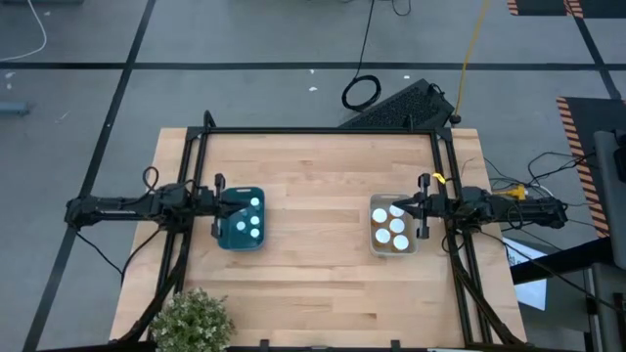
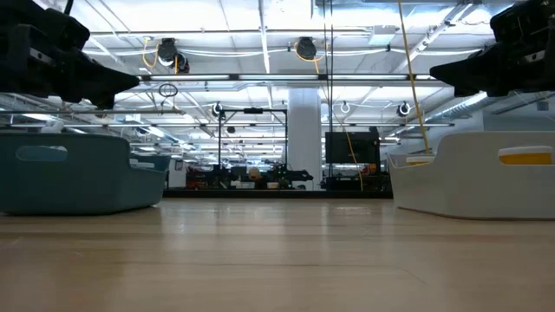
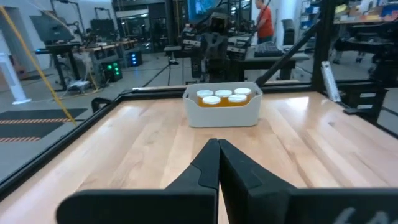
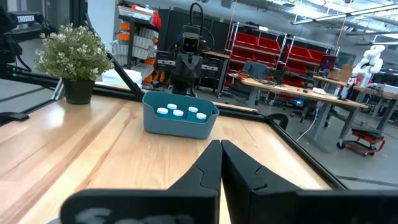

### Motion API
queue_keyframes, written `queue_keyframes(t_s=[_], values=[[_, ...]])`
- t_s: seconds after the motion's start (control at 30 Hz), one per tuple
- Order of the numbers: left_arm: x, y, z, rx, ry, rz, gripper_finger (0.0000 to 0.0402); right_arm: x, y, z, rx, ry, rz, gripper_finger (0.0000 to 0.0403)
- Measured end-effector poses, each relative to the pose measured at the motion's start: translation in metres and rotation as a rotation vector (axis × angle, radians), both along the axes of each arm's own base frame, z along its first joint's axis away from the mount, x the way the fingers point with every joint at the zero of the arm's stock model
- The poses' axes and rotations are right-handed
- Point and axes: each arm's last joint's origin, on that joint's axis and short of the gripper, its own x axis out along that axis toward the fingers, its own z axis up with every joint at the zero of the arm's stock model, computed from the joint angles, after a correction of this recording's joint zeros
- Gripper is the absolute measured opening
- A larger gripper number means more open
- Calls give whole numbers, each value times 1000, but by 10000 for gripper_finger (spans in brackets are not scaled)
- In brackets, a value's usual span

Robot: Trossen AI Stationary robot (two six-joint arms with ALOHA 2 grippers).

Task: Pick and place medicine bottles into bin by pill shape (circle, oval)
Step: Return to Home Position

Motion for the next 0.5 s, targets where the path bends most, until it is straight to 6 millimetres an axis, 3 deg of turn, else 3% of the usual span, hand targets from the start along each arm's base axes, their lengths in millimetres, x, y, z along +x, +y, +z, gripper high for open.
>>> queue_keyframes(t_s=[0.5], values=[[-1, 9, -2, -15, 14, 20, 2, 0, 0, 0, 0, 1, 0, 0]])
